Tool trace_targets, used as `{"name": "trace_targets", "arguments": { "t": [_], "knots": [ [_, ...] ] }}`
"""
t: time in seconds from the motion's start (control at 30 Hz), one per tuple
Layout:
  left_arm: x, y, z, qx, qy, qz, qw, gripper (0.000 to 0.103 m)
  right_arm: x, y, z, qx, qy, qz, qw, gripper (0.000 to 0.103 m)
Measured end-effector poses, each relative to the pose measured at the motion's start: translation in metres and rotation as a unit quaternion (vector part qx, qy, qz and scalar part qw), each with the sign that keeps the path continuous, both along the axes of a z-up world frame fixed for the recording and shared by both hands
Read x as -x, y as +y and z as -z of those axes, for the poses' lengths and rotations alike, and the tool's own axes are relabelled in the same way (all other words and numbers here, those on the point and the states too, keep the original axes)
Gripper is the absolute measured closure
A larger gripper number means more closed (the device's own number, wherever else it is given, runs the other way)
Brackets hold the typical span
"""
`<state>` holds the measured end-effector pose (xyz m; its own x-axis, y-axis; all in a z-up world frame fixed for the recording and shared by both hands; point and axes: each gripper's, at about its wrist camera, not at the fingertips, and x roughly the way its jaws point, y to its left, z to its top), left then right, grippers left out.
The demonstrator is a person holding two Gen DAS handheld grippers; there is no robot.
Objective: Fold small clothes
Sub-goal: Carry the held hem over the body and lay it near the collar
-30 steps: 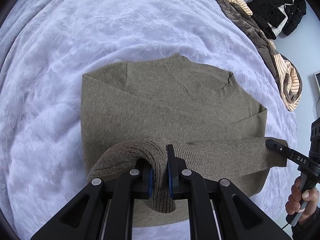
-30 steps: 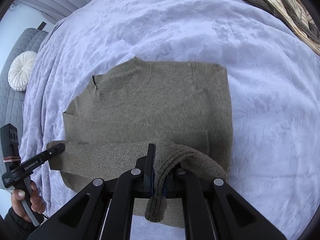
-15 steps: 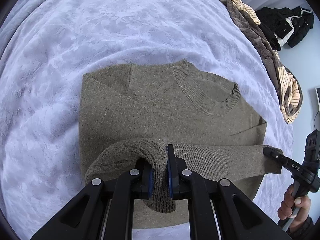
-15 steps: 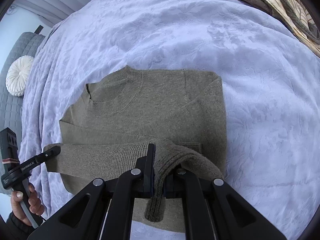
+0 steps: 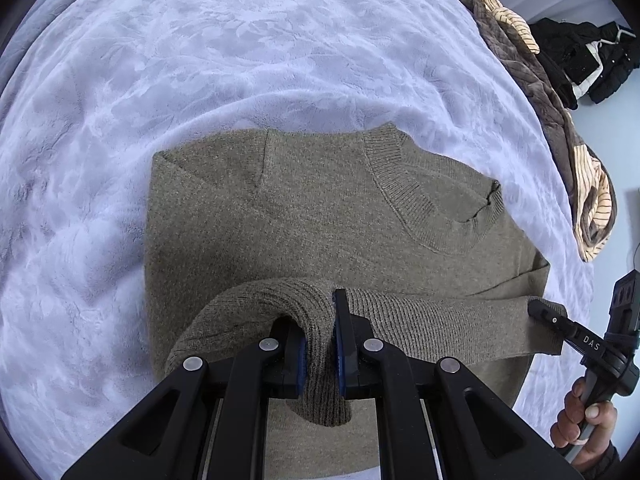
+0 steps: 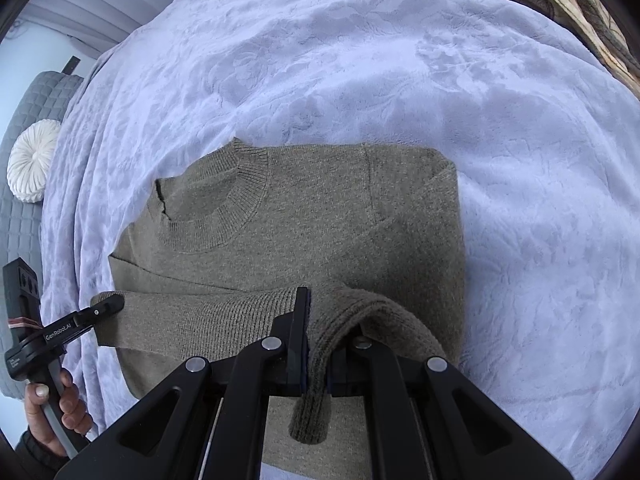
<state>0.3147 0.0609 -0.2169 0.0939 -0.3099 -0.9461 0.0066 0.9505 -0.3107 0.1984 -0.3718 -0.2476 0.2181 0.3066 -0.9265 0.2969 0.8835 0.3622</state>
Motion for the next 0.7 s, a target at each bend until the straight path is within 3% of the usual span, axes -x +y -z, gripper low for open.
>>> {"name": "trace_targets", "arguments": {
  "t": [0.7],
  "knots": [
    [-0.007, -0.002, 0.023, -0.009, 0.026, 0.007, 0.9996, 0.091, -0.01, -0.001, 0.023, -0.002, 0.021, 0.0, 1.0, 0.097]
  ]
}}
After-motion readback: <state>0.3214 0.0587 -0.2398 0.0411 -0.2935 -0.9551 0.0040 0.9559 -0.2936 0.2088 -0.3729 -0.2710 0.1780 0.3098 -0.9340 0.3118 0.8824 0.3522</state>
